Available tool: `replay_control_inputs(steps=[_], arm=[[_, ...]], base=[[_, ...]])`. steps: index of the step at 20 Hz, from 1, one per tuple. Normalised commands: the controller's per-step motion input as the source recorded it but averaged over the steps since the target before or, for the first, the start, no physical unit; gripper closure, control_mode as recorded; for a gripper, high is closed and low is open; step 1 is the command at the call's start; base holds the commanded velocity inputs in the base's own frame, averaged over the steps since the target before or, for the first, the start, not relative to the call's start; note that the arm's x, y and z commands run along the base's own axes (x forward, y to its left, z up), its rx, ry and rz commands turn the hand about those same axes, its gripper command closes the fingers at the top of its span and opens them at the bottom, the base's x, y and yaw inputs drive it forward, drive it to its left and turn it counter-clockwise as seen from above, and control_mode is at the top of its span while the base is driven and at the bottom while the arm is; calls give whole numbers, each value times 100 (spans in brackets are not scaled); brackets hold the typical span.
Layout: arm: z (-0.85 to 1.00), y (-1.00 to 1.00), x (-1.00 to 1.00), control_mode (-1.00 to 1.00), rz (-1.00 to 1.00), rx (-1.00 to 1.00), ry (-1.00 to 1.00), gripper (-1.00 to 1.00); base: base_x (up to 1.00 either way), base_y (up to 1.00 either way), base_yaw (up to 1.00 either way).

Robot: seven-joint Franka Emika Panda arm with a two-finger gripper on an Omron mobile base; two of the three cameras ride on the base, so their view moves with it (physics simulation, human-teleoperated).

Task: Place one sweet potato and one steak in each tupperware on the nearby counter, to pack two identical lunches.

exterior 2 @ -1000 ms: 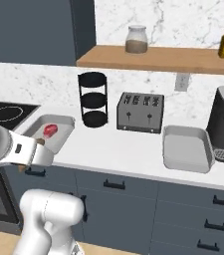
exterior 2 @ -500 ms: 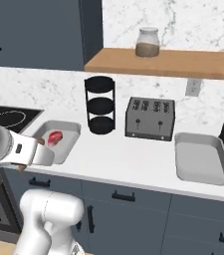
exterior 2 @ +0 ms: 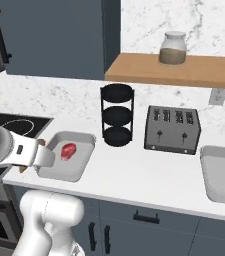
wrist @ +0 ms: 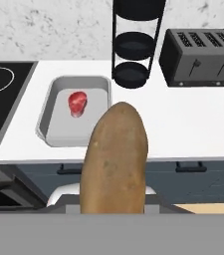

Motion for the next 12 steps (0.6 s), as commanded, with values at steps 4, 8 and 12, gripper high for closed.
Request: replay_control_inputs(steps=[4, 8, 12], arm=[[0, 0, 0, 100, 0, 0, 0, 100], [0, 0, 0, 100, 0, 0, 0, 100], [0, 0, 0, 100, 0, 0, 0, 100]], base=[[50, 42, 0], [39, 33, 0], [33, 44, -3]])
